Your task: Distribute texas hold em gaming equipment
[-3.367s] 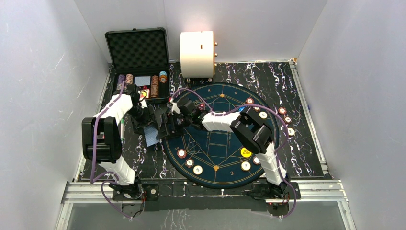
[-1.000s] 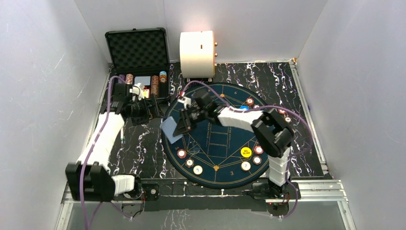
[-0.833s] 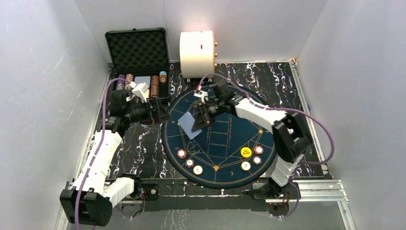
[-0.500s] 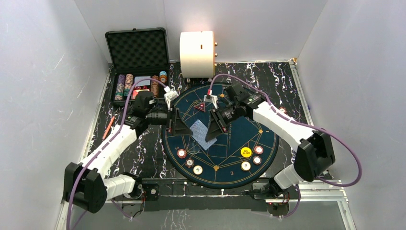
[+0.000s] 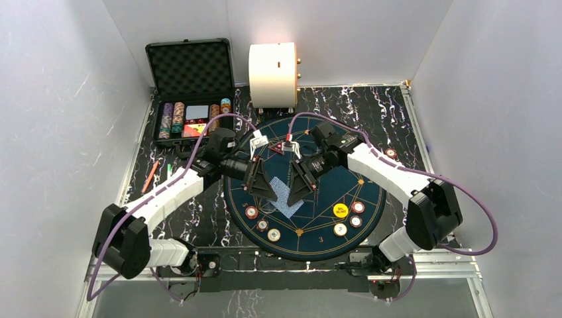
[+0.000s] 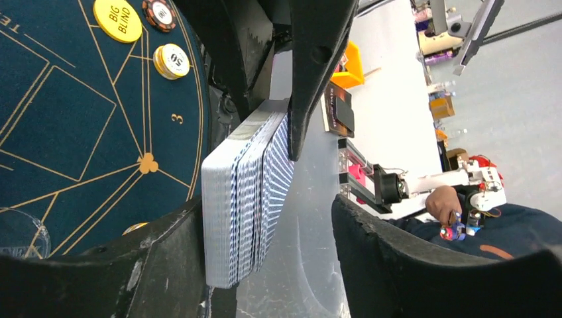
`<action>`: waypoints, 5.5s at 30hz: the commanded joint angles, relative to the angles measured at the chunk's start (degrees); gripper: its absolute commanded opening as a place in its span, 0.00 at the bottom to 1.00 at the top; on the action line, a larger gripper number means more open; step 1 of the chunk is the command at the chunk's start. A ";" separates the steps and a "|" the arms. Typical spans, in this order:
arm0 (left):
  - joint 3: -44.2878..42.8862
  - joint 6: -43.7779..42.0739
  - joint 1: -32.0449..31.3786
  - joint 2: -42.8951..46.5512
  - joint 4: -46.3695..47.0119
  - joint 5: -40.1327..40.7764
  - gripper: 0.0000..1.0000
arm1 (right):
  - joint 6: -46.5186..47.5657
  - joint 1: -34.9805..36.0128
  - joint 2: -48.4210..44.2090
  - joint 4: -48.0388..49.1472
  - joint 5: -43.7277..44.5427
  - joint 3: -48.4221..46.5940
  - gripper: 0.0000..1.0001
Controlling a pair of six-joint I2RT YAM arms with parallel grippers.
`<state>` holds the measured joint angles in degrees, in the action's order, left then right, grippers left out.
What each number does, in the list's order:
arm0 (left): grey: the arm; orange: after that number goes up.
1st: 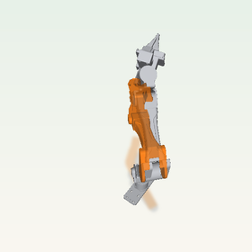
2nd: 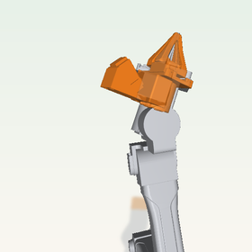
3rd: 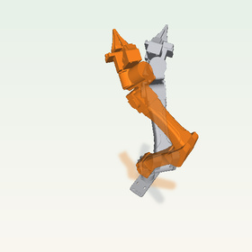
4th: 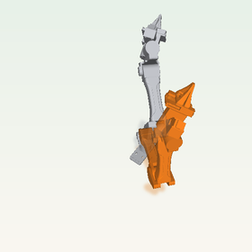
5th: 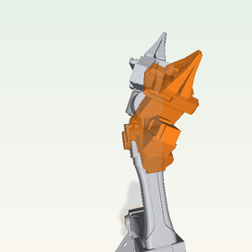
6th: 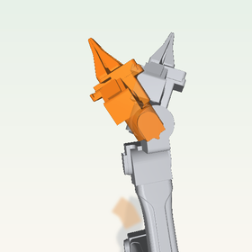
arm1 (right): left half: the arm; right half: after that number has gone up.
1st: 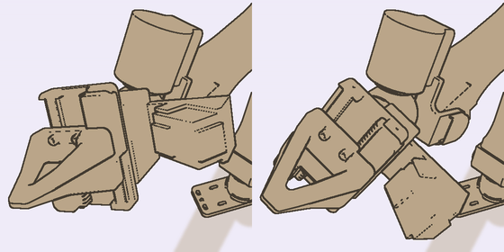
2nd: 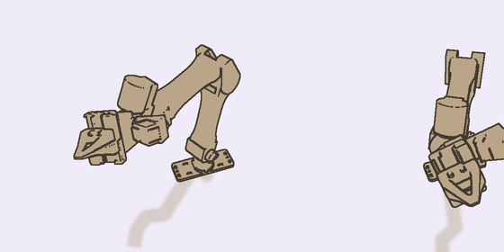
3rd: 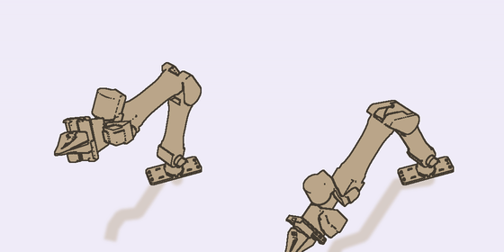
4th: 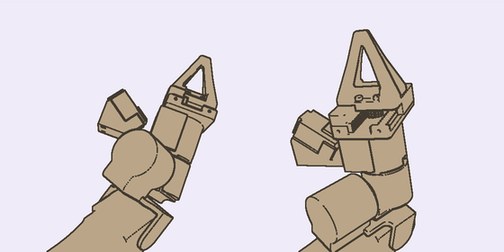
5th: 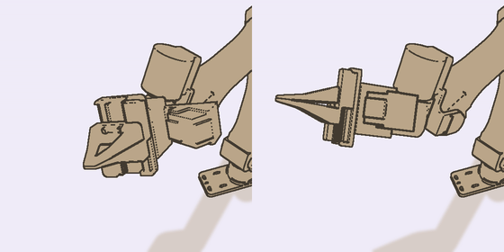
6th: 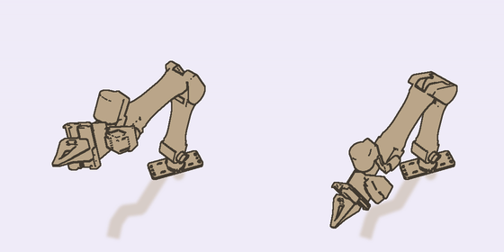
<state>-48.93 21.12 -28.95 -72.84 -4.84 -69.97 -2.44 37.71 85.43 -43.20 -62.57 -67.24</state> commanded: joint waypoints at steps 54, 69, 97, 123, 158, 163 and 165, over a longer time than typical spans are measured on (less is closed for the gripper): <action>17.37 57.31 6.45 11.78 51.79 28.18 0.00 | -77.77 -2.03 -6.07 89.98 21.74 22.76 0.53; -2.13 15.62 6.49 17.54 -11.13 44.30 0.98 | -65.52 -11.52 -9.53 70.93 12.88 22.73 0.00; -25.97 -28.13 -20.22 -9.14 -30.54 54.13 0.98 | -28.93 -9.20 3.36 25.36 -2.90 5.15 0.00; -24.54 -27.97 -21.02 -11.01 -30.18 58.21 0.84 | -34.62 -7.27 2.14 32.93 -5.51 8.31 0.00; -25.13 -27.01 -21.20 -9.51 -35.47 62.84 0.00 | -35.79 -6.21 10.11 39.21 -6.56 6.40 0.55; -24.76 -26.60 -21.16 -9.52 -36.19 63.05 0.00 | -36.60 -6.25 9.30 40.23 -6.01 6.25 0.78; -24.44 -26.20 -21.21 -9.38 -36.27 63.41 0.00 | -36.75 -6.34 8.68 40.30 -5.71 6.07 0.85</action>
<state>-72.69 -5.93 -50.11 -84.23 -39.94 -7.35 -39.00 31.29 95.77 -5.58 -67.35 -58.63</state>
